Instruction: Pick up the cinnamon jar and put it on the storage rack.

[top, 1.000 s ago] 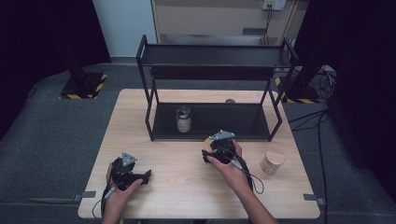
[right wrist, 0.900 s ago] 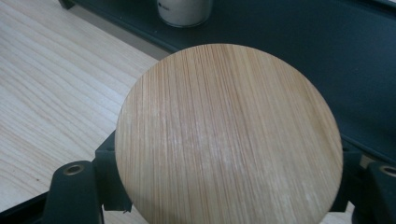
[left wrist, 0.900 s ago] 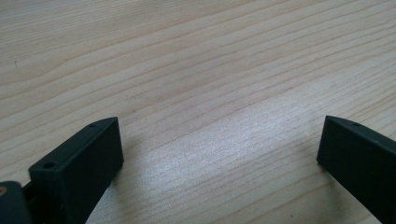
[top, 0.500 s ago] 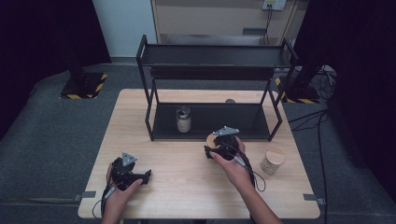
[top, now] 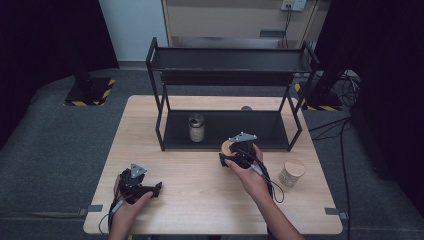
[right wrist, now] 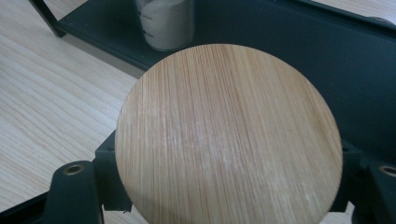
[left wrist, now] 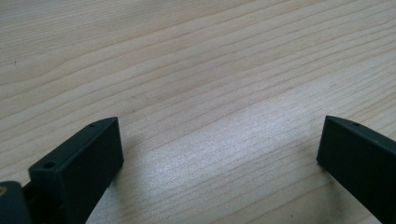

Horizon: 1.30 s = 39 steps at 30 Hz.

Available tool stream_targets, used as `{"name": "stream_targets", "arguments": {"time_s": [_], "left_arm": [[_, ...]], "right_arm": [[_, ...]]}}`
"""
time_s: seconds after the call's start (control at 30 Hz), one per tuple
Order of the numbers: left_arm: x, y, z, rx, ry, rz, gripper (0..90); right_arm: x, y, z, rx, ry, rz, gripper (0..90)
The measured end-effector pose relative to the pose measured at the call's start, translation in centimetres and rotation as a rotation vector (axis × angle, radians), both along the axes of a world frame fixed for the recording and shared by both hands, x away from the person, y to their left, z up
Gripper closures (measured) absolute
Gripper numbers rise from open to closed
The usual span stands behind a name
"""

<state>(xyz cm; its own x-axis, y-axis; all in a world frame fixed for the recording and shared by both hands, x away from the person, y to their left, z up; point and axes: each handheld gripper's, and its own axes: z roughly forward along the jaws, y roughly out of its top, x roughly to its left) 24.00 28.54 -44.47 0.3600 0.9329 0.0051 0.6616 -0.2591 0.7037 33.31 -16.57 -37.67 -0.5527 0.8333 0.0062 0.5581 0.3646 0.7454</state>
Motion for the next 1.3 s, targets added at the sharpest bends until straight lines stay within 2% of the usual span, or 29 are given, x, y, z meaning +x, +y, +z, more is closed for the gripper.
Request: {"name": "stream_targets", "arguments": {"time_s": [0.6,1.3], "left_arm": [[0.1,0.1,0.0,0.000,0.000,-0.004,0.0],[0.2,0.1,0.0,0.000,0.000,-0.011,0.0]], "right_arm": [[1.2,0.1,0.4,0.017,-0.006,-0.034,25.7],[4.4,0.0,0.5,0.025,-0.011,-0.082,25.7]]}}
